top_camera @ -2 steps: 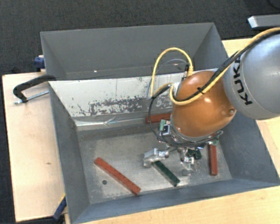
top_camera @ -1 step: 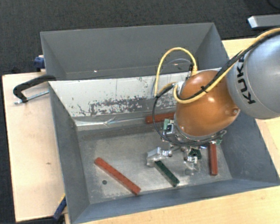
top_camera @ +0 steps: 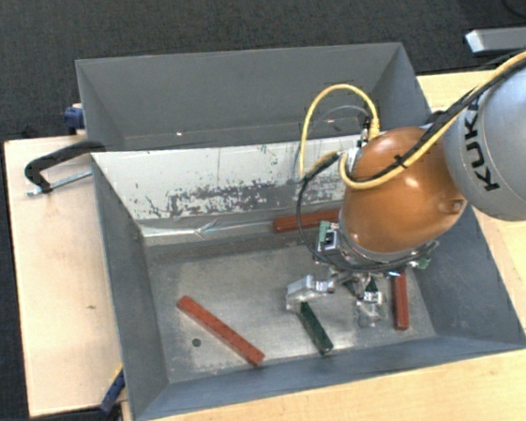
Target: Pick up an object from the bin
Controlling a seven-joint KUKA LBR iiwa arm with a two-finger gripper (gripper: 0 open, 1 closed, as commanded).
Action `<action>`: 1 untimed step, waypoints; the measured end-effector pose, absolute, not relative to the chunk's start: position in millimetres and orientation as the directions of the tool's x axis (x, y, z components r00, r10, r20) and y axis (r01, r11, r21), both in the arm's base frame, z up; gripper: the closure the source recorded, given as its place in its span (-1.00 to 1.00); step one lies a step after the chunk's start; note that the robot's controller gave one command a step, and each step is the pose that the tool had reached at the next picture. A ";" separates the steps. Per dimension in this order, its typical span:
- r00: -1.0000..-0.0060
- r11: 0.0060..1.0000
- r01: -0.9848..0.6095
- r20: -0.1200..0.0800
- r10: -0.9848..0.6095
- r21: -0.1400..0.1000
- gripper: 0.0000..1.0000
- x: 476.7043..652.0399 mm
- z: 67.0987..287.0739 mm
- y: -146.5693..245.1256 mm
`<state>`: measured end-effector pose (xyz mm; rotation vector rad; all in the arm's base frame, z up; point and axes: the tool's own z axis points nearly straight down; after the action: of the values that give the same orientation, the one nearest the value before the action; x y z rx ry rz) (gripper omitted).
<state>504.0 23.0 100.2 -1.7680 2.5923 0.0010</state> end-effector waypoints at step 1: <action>-0.144 0.144 -0.990 -0.004 -0.990 -0.003 1.00 519.9 70.5 40.4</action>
Offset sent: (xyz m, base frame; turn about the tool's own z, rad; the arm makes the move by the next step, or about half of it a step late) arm 0.0000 0.0000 0.0000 0.0000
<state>519.9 40.4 70.5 -2.0522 2.3722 0.0014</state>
